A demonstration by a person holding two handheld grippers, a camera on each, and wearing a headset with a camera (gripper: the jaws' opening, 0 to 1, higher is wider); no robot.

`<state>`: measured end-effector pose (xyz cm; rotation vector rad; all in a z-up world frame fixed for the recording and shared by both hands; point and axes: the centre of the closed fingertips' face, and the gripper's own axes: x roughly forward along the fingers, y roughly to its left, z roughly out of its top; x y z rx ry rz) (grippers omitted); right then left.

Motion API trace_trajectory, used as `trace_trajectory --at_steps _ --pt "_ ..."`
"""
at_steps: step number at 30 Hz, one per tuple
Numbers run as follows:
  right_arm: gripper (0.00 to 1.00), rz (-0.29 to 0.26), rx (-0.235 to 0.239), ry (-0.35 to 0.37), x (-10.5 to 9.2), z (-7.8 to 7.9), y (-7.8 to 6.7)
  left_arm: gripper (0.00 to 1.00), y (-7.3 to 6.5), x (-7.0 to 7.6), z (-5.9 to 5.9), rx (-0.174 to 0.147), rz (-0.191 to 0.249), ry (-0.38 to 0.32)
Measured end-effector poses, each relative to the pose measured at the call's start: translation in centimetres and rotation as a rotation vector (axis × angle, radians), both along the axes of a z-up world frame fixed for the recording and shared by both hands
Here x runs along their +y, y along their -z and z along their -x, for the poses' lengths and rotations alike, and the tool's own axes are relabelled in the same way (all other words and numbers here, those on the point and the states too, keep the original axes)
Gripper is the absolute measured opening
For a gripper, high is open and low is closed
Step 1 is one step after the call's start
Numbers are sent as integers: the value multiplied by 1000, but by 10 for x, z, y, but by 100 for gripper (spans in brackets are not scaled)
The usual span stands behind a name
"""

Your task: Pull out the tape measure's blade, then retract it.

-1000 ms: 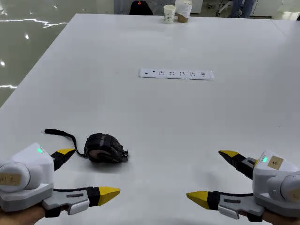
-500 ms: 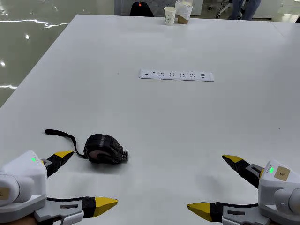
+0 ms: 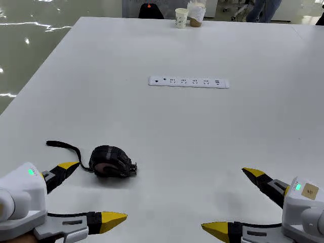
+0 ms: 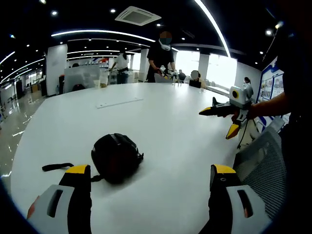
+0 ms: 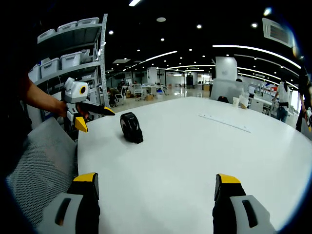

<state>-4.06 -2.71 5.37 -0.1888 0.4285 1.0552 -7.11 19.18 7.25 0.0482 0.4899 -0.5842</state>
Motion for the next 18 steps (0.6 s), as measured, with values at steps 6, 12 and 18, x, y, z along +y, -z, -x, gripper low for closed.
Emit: trace_trajectory --at_steps 6,12,18 --pt "99 -12 4 6 0 1 -2 99 1 1 1 1 5 -2" --pt "99 -12 4 7 1 0 -2 98 1 5 1 5 6 -7" --pt "99 -14 6 11 1 0 -2 99 1 7 1 5 5 -8"
